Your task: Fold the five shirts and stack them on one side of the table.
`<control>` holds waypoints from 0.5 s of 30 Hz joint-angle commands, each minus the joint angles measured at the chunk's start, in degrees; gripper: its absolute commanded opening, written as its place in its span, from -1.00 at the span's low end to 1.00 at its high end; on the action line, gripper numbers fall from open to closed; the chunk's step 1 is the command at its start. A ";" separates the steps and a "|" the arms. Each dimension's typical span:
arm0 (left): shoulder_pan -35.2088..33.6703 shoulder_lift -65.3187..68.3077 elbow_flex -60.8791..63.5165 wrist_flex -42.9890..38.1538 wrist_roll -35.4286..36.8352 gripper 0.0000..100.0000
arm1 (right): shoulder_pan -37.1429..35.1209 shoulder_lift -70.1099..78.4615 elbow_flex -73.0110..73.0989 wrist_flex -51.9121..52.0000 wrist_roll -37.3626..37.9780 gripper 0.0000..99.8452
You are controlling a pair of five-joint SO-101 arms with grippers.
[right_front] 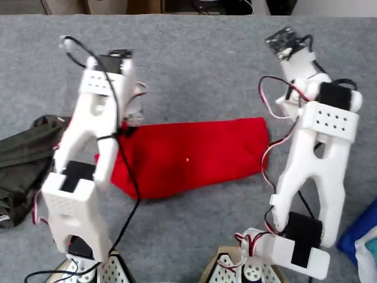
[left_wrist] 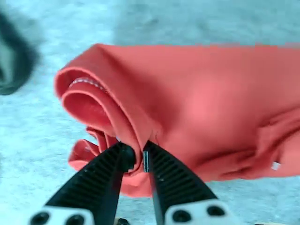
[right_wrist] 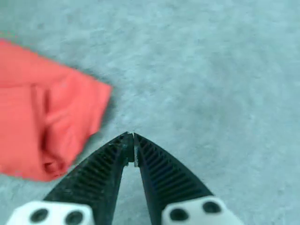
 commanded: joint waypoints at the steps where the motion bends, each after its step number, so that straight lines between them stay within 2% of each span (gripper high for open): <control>1: 5.89 -0.48 -5.10 0.88 3.25 -0.96 | 2.77 -2.86 -0.13 -4.04 1.23 -0.99; 10: 16.00 -0.31 -20.31 0.88 7.21 -0.96 | 7.52 -2.42 4.09 -20.04 1.76 -0.99; 15: 21.01 3.03 -26.99 0.88 10.29 -0.96 | 12.44 -2.42 4.35 -22.77 1.85 -0.99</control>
